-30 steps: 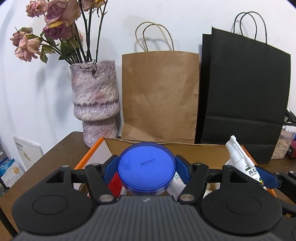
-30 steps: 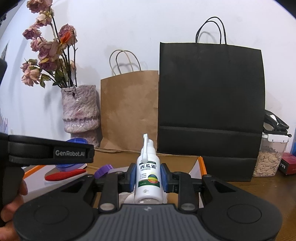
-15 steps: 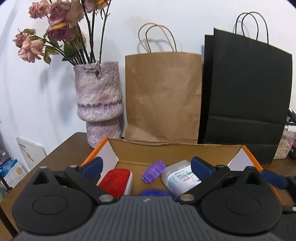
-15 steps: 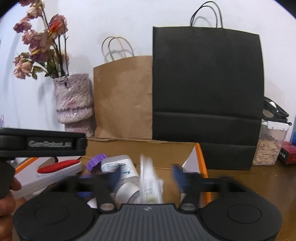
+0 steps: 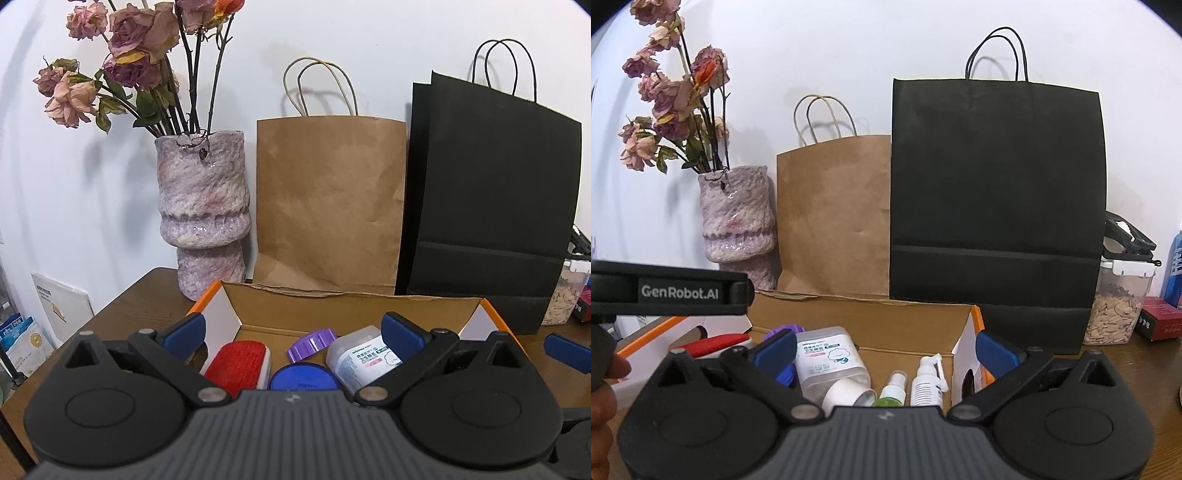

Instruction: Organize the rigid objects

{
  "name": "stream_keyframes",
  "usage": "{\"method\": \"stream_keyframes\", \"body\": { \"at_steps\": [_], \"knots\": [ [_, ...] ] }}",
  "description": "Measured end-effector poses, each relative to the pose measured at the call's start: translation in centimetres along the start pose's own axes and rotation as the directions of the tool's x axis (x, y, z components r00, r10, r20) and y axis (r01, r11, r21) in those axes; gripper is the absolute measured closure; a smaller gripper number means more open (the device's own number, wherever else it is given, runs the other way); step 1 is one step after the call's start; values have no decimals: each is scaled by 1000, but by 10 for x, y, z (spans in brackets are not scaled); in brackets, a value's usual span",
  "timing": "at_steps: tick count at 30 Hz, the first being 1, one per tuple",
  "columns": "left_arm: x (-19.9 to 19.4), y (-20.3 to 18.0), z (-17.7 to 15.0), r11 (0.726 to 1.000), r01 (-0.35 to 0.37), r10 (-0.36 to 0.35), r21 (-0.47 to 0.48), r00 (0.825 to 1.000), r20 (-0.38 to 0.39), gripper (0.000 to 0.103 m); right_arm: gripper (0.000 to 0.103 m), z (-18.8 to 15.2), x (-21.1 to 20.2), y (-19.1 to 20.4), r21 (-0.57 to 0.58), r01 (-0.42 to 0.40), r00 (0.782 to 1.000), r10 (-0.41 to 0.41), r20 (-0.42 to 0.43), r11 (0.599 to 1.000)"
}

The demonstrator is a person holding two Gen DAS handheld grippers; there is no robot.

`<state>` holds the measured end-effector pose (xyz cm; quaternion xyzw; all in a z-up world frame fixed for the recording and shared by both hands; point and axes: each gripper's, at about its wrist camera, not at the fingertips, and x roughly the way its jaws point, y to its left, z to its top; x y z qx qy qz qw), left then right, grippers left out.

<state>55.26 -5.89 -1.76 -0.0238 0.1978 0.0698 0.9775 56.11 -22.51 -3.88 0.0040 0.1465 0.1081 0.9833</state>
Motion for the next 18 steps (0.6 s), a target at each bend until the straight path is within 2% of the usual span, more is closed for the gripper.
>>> {"method": "stream_keyframes", "body": {
  "at_steps": [9,18],
  "knots": [
    [-27,6,1,1000,28,-28,10,999,41,0,0,1,-23,1,-16,11,1000,-11,8,1000],
    [-66,20,-8,998,51,-52,21,997,51,0,0,-1,-67,2,-15,11,1000,-11,25,1000]
  ]
}}
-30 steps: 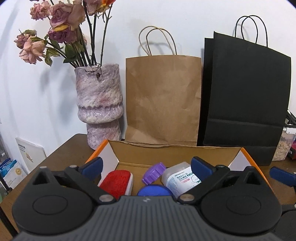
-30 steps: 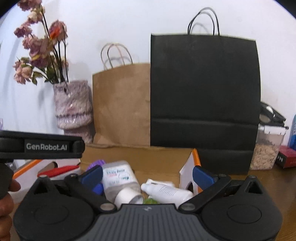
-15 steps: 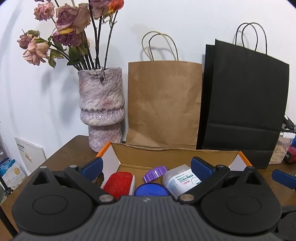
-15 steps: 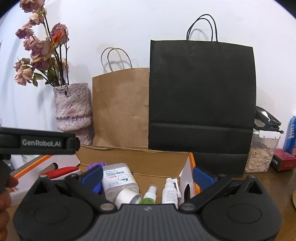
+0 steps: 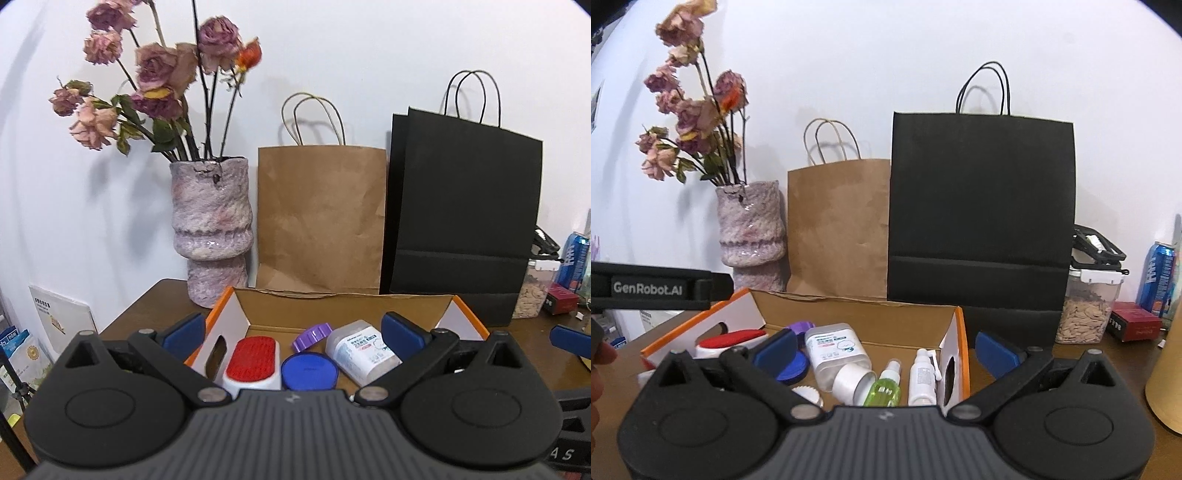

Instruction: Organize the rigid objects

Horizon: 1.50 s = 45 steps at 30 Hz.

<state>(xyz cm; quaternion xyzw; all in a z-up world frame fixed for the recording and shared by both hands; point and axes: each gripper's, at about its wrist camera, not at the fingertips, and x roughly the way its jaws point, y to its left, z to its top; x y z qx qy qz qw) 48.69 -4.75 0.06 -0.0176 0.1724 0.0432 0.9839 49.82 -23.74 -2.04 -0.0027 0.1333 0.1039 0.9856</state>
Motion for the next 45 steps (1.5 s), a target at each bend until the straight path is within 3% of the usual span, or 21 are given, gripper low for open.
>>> {"method": "stream_keyframes", "body": {
  "at_steps": [17,34,45],
  "knots": [
    [-103,37,-25,1000,14,-14,-5,1000,1,0,0,-17,-101,23,-2,2,1000,-2,-1,1000],
    [-263,75,-78,1000,25,-26,7,998,62,0,0,-51,-261,60,-8,-1,997,2,71,1000],
    [-336,81,-120,998,62,-64,28,995,74,0,0,-82,-349,79,4,35,995,-36,97,999]
  ]
}}
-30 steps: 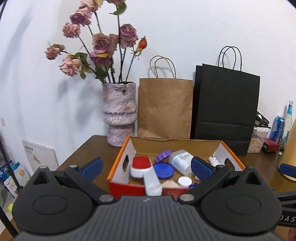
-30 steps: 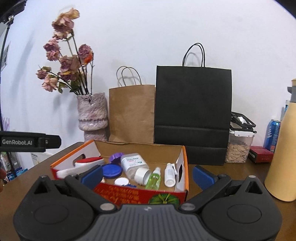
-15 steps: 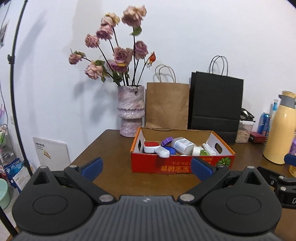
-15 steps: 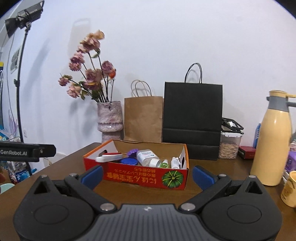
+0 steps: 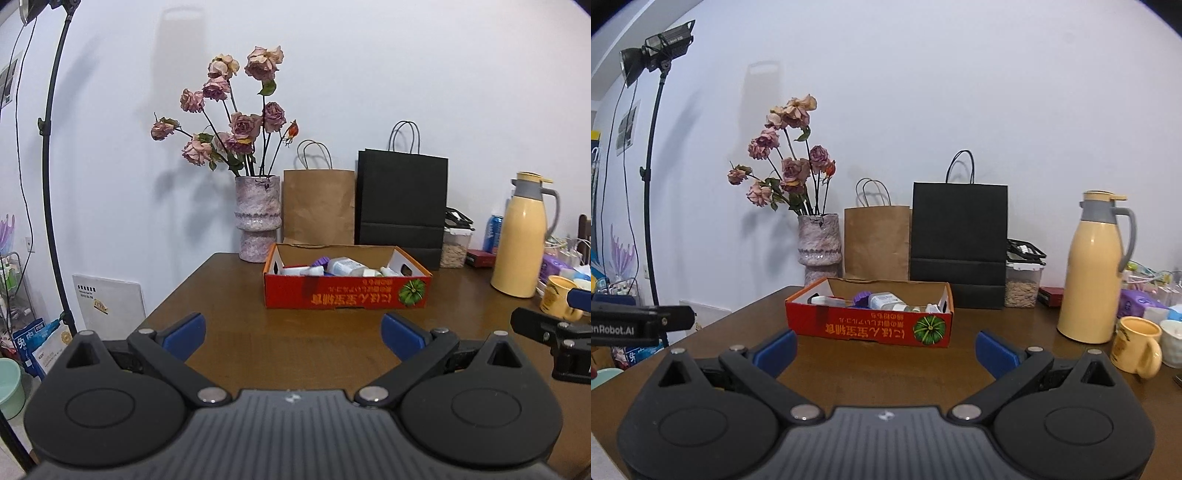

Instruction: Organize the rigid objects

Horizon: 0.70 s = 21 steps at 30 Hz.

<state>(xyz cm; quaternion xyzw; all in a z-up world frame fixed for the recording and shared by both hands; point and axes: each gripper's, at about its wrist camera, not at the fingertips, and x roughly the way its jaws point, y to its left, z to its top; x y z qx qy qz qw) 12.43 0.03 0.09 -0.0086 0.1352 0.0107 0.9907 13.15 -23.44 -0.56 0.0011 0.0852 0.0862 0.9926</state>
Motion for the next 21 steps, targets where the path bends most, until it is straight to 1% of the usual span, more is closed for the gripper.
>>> {"method": "stream_keyframes", "body": {
  "at_steps": [5,9,13,21],
  "knots": [
    [-20,0,-8,1000,16,-16,9,1000,8,0,0,-9,-25,1,5,6,1000,-6,3,1000],
    [-30,-2,-12,1000,21,-21,10,1000,10,0,0,-12,-35,2,5,11,1000,-11,6,1000],
    [-33,-4,-13,1000,25,-25,14,1000,9,0,0,-13,-43,2,5,10,1000,-10,13,1000],
    [-36,-6,-13,999,28,-28,15,1000,11,0,0,-12,-44,2,7,9,1000,-9,15,1000]
  ]
}}
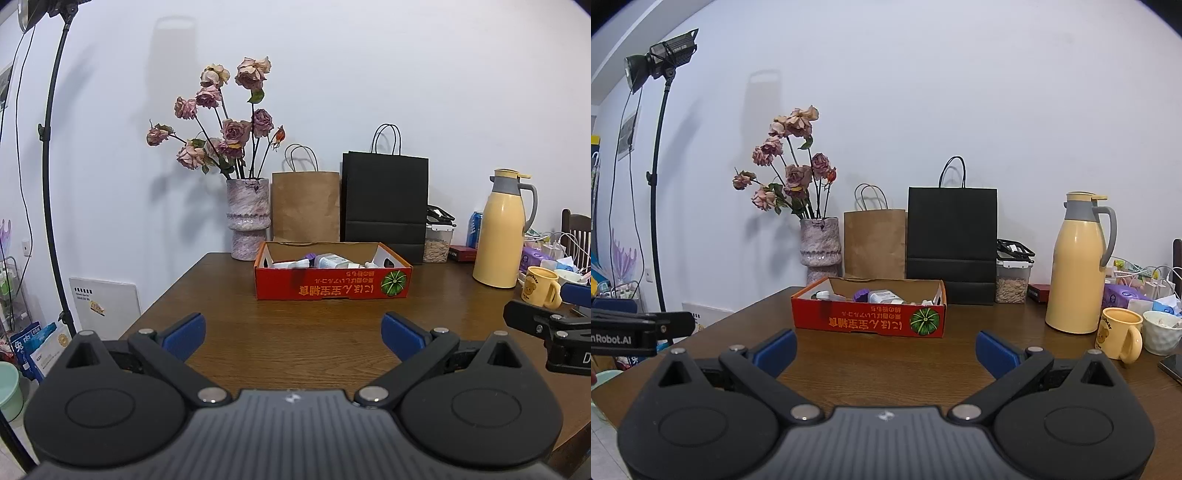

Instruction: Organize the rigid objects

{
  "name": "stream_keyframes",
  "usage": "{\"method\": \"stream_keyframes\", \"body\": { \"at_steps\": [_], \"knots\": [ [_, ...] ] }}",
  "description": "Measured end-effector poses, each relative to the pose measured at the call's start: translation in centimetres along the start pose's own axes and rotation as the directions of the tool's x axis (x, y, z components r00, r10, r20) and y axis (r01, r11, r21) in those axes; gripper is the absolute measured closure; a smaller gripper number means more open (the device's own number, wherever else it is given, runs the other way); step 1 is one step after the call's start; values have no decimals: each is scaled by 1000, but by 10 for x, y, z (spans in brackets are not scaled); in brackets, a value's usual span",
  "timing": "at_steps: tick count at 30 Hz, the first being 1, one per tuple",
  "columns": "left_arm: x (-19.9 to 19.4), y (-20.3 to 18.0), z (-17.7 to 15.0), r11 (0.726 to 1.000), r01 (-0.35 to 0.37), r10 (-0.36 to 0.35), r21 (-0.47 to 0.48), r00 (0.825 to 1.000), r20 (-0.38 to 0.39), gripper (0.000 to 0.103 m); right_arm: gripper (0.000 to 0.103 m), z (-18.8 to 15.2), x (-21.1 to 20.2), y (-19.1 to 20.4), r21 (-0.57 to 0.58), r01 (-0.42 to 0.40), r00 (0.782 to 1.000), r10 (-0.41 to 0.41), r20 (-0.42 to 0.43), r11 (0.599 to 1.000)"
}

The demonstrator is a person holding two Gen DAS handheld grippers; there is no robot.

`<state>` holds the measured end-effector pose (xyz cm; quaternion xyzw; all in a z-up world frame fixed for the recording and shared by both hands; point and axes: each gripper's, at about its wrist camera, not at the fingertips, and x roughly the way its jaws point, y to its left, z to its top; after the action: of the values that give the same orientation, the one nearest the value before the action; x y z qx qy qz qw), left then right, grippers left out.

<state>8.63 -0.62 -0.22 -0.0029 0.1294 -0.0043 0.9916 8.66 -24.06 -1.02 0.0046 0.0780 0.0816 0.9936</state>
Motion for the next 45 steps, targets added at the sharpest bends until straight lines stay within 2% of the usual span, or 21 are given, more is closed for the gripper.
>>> {"method": "stream_keyframes", "body": {
  "at_steps": [45],
  "knots": [
    [2,3,-4,1000,6,-6,-13,1000,-4,0,0,-1,3,2,-5,-1,1000,1,-13,1000]
  ]
}}
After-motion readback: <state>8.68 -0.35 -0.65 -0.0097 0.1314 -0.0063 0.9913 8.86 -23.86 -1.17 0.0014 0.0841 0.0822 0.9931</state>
